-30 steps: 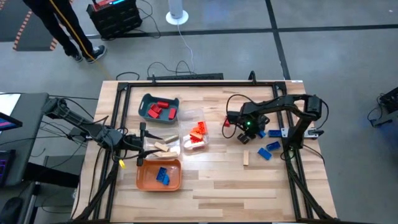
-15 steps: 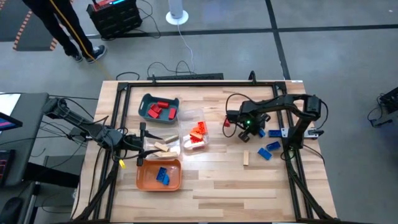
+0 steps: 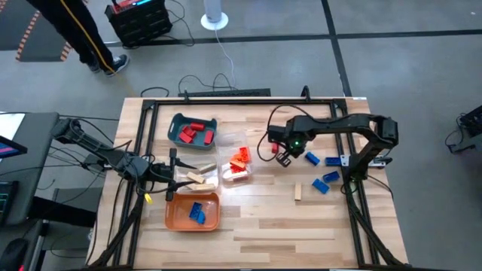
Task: Sort blocks
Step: Put the blue game piece into the orange bin
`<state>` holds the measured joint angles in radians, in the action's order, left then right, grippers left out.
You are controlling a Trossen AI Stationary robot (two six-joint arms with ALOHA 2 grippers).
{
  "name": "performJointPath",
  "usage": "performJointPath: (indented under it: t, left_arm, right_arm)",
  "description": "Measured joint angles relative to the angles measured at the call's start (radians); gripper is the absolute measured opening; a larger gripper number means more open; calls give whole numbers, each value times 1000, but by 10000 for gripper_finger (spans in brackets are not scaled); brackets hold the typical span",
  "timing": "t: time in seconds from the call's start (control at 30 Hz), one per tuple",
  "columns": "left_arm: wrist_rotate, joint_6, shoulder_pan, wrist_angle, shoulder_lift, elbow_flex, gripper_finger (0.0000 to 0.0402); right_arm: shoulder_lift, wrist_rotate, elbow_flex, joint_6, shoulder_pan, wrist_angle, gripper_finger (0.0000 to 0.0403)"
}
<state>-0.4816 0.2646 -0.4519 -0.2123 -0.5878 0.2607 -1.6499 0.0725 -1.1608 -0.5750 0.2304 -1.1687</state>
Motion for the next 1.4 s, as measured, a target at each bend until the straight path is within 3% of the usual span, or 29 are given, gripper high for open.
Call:
performJointPath:
  t: [0.27,0.43,0.7,0.83,0.97,1.1,1.3,1.4]
  left_arm:
    - [0,0,0,8,0,0,217]
    - [0,-2,0,15,0,0,217]
    - [-81,79,0,13,0,0,217]
    - [-175,240,22,-37,-4,0,217]
    - [-176,399,75,-137,-20,0,217]
    - [-113,530,141,-283,-56,0,217]
    - [84,472,221,-387,-99,0,217]
    - [117,500,243,-391,-129,0,217]
  right_arm:
    - [1,70,41,-27,-4,14,59]
    - [51,71,41,-18,-42,150,74]
    - [226,68,40,69,-148,593,69]
    - [252,66,40,-19,-156,870,59]
    - [221,58,40,-149,-175,1132,48]
    - [145,39,40,-271,-199,1352,35]
    - [31,30,40,-291,-258,1674,20]
    - [-18,28,39,-309,-285,1771,17]
